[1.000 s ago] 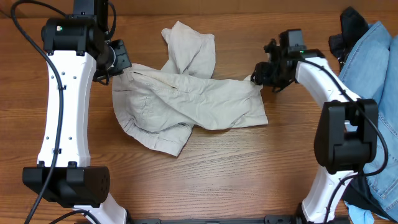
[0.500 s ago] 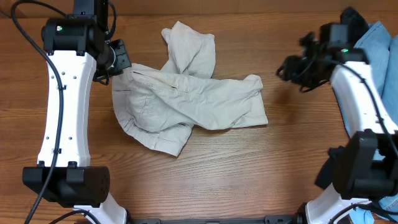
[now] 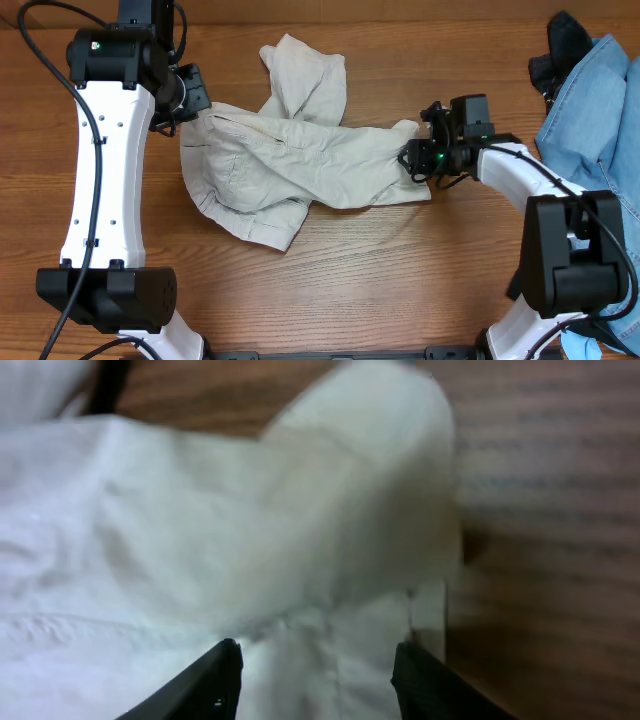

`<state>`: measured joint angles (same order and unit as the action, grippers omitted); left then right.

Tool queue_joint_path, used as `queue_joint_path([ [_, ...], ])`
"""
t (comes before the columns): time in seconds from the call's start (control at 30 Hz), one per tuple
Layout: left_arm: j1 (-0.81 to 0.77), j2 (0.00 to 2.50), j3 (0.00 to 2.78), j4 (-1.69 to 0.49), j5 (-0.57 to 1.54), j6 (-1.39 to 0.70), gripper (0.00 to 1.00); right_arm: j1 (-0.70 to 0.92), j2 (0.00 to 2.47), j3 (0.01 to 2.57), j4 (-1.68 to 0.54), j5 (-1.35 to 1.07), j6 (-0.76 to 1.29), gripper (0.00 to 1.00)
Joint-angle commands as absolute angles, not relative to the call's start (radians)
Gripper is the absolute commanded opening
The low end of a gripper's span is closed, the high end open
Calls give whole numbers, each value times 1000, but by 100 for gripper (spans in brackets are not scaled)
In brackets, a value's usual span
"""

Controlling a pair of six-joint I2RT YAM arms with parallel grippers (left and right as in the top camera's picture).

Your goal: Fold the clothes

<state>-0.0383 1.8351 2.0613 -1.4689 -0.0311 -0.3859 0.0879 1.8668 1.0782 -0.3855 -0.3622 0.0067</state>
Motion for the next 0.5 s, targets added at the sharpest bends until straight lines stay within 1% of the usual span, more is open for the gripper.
queue_joint_path([
  [0.0,-33,1818,2084,-1469,-52,-371,4,96,1864,1052,-315,-372,-1,57],
  [0.07,-33,1818,2084,-1470,-52,-371,4,96,1865,1047,-290,-367,-1,62],
  [0.1,-33,1818,2084,-1470,-52,-371,4,96,1868,1047,-283,-358,-1,62],
  [0.47,-33,1818,2084,-1470,-52,-374,4,96,1927,1047,-257,-343,-1,62],
])
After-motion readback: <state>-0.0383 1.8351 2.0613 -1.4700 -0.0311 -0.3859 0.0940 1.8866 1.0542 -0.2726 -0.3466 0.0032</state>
